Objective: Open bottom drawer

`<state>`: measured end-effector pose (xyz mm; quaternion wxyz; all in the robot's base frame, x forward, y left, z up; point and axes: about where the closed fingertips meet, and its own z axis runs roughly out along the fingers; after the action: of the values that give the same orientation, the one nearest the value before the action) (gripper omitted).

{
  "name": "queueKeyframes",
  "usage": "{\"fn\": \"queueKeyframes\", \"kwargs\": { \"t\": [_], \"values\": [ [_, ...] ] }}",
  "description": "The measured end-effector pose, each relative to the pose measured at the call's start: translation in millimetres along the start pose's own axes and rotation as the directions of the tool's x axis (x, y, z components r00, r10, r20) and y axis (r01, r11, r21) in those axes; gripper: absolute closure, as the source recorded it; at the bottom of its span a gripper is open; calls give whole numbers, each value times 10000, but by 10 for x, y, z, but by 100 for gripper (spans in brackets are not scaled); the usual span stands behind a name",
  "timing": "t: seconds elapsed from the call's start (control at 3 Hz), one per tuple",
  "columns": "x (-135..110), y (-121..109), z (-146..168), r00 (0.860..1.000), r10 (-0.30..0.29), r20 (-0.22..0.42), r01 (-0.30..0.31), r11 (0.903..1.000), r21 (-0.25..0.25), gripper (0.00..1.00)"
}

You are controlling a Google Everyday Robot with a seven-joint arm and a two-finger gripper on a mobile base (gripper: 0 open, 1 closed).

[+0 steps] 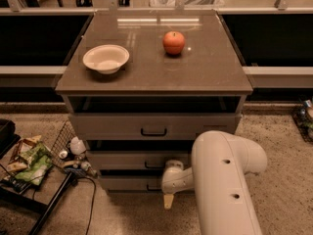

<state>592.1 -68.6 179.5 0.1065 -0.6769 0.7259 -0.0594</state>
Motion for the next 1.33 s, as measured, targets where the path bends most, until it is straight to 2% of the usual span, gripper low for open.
{"fn": "queueKeyframes", "kwargs": {
  "t": [0.33,0.67,1.0,1.33],
  "values": [
    [88,63,33,9983,251,-533,-268,9991,-313,16],
    [274,169,-194,9938,913,-629,-938,9949,-381,39],
    [863,612,-696,9740,2047,-972,-2106,9760,-551,63],
    [1216,1024,-1121,9510,2842,-1218,-2929,9542,-605,86]
  ]
}}
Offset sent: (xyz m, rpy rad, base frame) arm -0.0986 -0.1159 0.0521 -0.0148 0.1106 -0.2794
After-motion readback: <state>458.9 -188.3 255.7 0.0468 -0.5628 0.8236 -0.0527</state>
